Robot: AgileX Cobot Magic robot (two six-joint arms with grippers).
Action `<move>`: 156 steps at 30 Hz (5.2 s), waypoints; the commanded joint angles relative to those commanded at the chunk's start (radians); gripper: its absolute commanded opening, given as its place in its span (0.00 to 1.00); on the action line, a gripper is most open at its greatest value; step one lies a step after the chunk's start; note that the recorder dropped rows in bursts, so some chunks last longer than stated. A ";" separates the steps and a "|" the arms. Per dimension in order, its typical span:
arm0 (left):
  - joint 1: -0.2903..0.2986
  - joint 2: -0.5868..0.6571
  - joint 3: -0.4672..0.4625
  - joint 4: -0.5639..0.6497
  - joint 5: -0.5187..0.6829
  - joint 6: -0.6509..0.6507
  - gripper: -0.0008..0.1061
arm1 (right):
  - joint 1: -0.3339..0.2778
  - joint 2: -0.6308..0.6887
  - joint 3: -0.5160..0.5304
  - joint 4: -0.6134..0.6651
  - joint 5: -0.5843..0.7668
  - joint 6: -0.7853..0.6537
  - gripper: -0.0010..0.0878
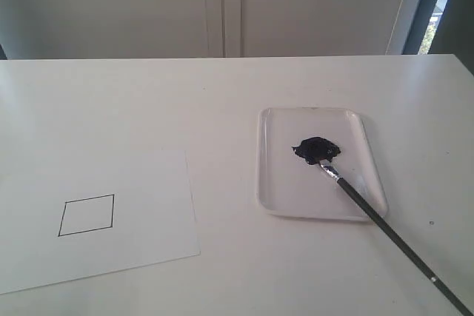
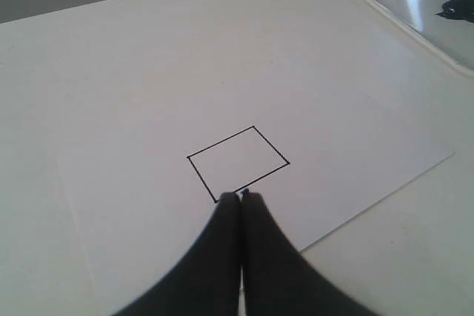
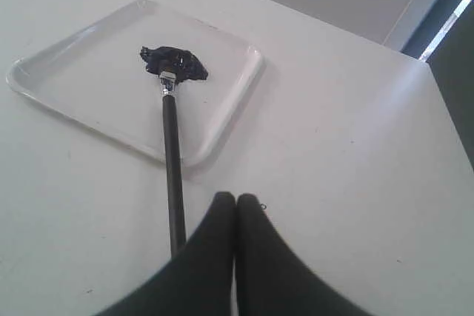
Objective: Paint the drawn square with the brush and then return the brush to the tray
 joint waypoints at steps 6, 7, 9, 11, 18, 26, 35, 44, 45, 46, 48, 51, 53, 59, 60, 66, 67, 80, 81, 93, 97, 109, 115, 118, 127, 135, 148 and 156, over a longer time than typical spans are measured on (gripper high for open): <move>0.000 0.000 0.000 0.000 0.000 0.000 0.01 | 0.000 0.000 0.000 0.000 0.000 0.000 0.01; 0.000 0.000 0.000 0.000 0.000 0.000 0.01 | 0.000 0.000 0.000 0.000 0.000 0.000 0.01; 0.000 0.000 0.000 -0.012 0.000 -0.004 0.01 | 0.000 0.000 0.000 0.000 0.000 0.000 0.01; 0.000 0.000 0.000 -0.079 0.000 -0.006 0.01 | 0.000 0.000 0.000 0.000 -0.002 0.000 0.01; 0.000 0.000 0.000 -0.091 -0.031 0.000 0.01 | 0.000 0.000 0.000 0.000 -0.002 0.000 0.01; 0.000 0.000 0.000 -0.091 -0.006 0.000 0.01 | 0.000 0.000 0.000 -0.091 -0.002 -0.063 0.01; 0.000 0.000 0.000 -0.095 -0.017 -0.002 0.01 | 0.000 0.000 0.000 0.079 -0.170 0.029 0.01; 0.000 0.000 0.000 -0.182 -0.017 -0.005 0.01 | 0.000 0.000 0.000 0.165 -0.257 0.080 0.01; 0.000 0.000 0.000 -0.187 -0.017 -0.005 0.01 | 0.000 0.000 0.000 0.165 -0.264 0.076 0.01; 0.000 0.000 0.000 -0.187 -0.017 -0.005 0.01 | 0.000 0.000 0.000 0.165 -0.272 0.076 0.01; 0.000 0.000 0.000 -0.187 -0.017 -0.005 0.01 | 0.000 0.000 0.000 0.165 -0.301 0.076 0.01; 0.000 0.000 0.000 -0.187 -0.023 -0.005 0.01 | 0.000 0.000 0.000 0.169 -0.411 0.084 0.01; 0.000 0.000 0.000 -0.194 -0.031 -0.005 0.01 | 0.000 0.000 0.000 0.270 -0.488 0.212 0.01; 0.000 0.000 0.000 -0.416 -0.055 -0.005 0.01 | 0.000 0.000 0.000 0.406 -0.576 0.569 0.01; 0.000 0.000 0.000 -0.439 -0.057 -0.005 0.01 | 0.000 0.000 0.000 0.398 -0.565 0.544 0.01; 0.000 0.000 0.000 -0.537 -0.115 -0.008 0.01 | 0.000 0.000 0.000 0.400 -0.508 0.651 0.01; 0.000 0.000 0.000 -0.588 -0.127 -0.008 0.01 | 0.000 0.000 0.000 0.400 -0.489 0.682 0.01; 0.000 0.000 -0.024 -0.685 -0.190 -0.004 0.01 | 0.000 0.000 0.000 0.399 -0.497 0.746 0.01; 0.000 0.000 -0.024 -0.678 -0.193 -0.004 0.01 | 0.000 0.000 0.000 0.399 -0.495 0.746 0.01; 0.000 0.000 -0.024 -0.674 -0.225 -0.009 0.01 | 0.000 0.000 0.000 0.401 -0.457 0.749 0.01; 0.000 0.000 -0.025 -0.697 -0.228 -0.171 0.01 | 0.000 0.000 0.000 0.401 -0.430 0.749 0.01; 0.000 0.000 -0.289 -0.538 0.048 0.128 0.01 | 0.028 0.000 -0.186 0.372 -0.278 0.458 0.01; 0.000 0.112 -0.484 -0.489 0.143 0.127 0.01 | 0.030 0.007 -0.441 0.372 -0.082 0.138 0.01; 0.000 0.220 -0.557 -0.379 0.294 0.112 0.01 | 0.030 0.075 -0.533 0.372 0.057 -0.015 0.01; 0.000 0.472 -0.654 0.023 0.484 -0.158 0.01 | 0.034 0.427 -0.666 0.324 0.333 0.064 0.01; 0.000 0.574 -0.598 0.229 0.552 -0.328 0.01 | 0.034 0.750 -0.660 0.237 0.467 0.095 0.01; 0.000 0.771 -0.544 0.248 0.469 -0.320 0.01 | 0.039 0.871 -0.660 0.192 0.455 0.032 0.01; 0.000 0.914 -0.544 0.170 0.443 -0.238 0.01 | 0.039 1.030 -0.658 0.182 0.407 0.008 0.58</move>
